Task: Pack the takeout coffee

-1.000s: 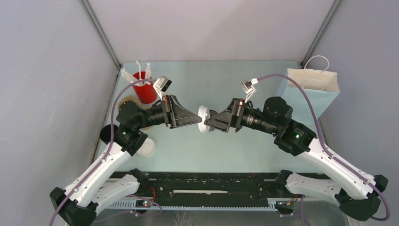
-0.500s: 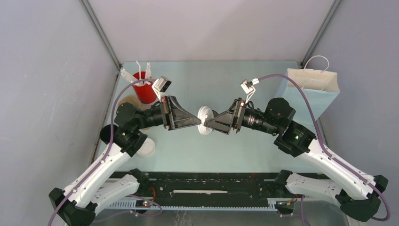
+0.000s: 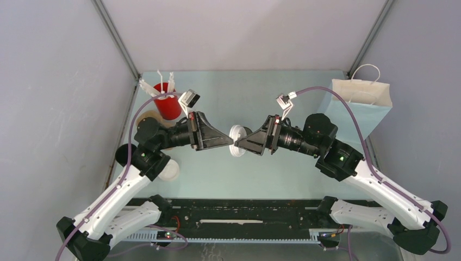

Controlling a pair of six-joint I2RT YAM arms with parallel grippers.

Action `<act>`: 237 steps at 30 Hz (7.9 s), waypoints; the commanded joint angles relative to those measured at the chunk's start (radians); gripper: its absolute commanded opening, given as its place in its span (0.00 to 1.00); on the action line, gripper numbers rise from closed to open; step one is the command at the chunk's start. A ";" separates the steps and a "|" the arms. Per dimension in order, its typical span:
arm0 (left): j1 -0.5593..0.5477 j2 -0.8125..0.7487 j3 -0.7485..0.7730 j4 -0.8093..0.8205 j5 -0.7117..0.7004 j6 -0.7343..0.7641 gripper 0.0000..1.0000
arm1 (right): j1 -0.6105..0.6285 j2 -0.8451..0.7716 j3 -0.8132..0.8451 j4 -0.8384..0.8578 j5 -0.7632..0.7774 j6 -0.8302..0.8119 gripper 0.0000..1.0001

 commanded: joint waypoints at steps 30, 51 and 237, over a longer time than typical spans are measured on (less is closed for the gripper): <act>0.140 -0.141 0.151 -0.891 -0.405 0.466 0.80 | -0.077 0.042 0.034 -0.241 0.173 -0.028 0.93; 0.174 0.118 0.105 -0.934 -0.560 0.536 0.90 | -0.166 0.773 0.572 -0.742 0.301 -0.554 0.92; 0.114 0.709 0.375 -0.794 -0.545 0.718 1.00 | -0.648 0.792 0.098 -0.206 -0.541 -0.252 0.99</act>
